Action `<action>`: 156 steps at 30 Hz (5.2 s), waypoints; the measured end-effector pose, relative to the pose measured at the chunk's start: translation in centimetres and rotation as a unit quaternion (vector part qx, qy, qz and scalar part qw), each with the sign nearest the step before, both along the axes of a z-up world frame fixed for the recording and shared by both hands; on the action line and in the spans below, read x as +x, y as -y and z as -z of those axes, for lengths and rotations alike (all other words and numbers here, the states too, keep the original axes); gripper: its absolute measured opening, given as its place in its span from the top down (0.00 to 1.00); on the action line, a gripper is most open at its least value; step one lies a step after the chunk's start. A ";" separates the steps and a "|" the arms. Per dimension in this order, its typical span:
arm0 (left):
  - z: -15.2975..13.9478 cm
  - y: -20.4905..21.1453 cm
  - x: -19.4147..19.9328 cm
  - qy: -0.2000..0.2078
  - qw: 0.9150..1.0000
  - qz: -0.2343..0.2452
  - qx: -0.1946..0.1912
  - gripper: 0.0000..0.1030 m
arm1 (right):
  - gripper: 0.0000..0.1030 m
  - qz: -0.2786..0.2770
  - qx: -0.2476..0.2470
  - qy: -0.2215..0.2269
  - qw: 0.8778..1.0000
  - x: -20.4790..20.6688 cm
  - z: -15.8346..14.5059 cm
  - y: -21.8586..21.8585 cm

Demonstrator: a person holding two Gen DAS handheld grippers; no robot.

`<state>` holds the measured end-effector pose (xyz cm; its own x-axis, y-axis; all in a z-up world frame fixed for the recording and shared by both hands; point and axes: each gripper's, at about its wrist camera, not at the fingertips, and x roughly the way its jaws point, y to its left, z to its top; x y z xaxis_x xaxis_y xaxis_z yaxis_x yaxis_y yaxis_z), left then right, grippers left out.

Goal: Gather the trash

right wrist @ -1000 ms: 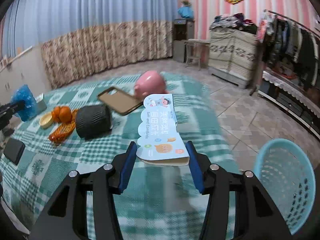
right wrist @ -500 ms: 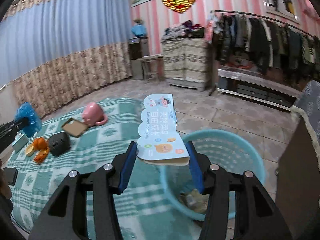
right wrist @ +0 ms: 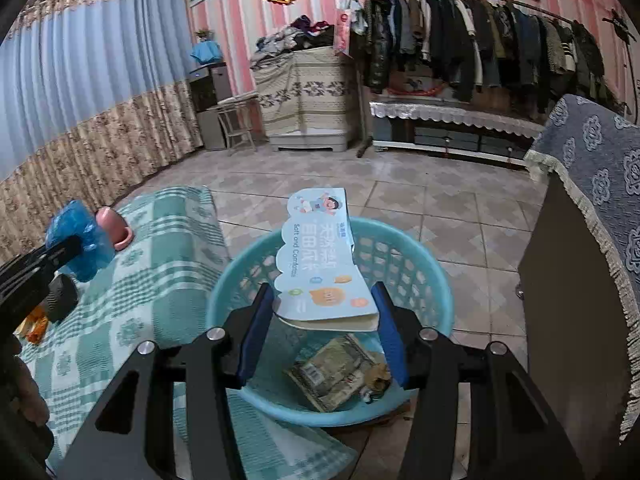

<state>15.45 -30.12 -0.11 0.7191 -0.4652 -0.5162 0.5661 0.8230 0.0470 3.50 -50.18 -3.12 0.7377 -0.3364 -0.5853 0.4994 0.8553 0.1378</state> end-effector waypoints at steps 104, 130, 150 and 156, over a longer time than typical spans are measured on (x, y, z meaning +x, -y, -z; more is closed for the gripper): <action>6.1 -41.5 7.7 -0.048 0.942 -0.331 0.027 0.05 | 0.05 -0.322 -0.046 -0.076 0.943 23.8 6.0 -36.1; 8.8 -35.4 14.7 -0.107 0.953 -0.279 0.039 0.28 | 0.28 -0.291 -0.052 -0.043 0.954 21.4 3.4 -29.6; 8.1 -32.2 13.1 -0.108 0.963 -0.237 0.067 0.99 | 0.29 -0.256 -0.024 -0.023 0.966 20.0 2.2 -24.9; 8.2 -33.3 14.0 -0.103 0.958 -0.257 0.067 0.58 | 0.29 -0.247 -0.019 -0.019 0.969 19.3 2.0 -23.4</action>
<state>29.47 3.19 -8.33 0.7114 0.0039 -0.7027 0.0957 0.9901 0.1023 22.79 -26.83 -5.09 0.7921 0.0305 -0.6097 0.0315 0.9954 0.0907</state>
